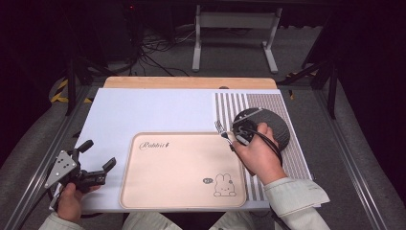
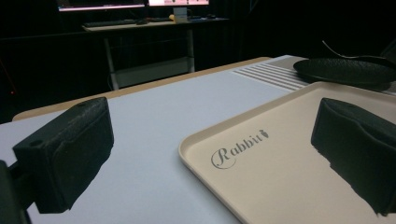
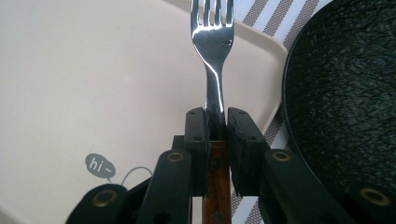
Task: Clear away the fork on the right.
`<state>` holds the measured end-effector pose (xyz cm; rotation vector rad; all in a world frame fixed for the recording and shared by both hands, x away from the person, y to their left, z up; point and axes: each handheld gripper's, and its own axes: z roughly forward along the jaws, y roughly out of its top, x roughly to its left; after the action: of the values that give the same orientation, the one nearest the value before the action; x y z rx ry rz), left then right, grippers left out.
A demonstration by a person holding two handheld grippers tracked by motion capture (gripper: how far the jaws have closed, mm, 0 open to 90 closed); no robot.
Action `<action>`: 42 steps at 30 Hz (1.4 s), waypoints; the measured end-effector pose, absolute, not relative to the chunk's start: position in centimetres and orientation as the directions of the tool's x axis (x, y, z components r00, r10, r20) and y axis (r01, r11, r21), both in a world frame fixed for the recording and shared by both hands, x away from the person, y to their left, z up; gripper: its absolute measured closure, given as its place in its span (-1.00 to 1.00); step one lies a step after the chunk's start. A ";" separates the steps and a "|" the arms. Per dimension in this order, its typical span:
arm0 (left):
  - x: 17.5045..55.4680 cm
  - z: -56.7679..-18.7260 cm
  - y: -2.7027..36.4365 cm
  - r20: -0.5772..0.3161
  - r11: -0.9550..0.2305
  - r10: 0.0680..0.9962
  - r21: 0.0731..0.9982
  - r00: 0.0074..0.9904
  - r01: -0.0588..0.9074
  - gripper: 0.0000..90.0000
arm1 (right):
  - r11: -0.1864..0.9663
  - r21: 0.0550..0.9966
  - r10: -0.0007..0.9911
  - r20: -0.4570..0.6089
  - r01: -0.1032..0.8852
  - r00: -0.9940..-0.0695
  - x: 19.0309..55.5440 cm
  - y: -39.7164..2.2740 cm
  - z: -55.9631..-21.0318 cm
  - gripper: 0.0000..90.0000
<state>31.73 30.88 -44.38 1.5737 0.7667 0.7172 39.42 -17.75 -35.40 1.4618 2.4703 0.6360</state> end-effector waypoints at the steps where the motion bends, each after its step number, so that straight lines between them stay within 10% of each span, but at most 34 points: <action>1: 31.7 -44.4 30.9 0.030 -0.099 0.803 0.992 0.595 0.084 -1.00 | 0.412 0.457 0.871 0.057 0.789 -0.488 39.5 -17.5 -35.7 0.76; 42: 31.8 -44.4 30.7 0.031 -0.099 0.802 0.992 0.596 0.081 -1.00 | 0.393 0.362 0.879 0.121 0.845 -0.461 38.6 -15.0 -41.0 0.76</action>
<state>31.76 30.73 -44.36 1.5726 0.7639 0.7175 38.58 -14.96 -40.97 1.5802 2.5457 0.5789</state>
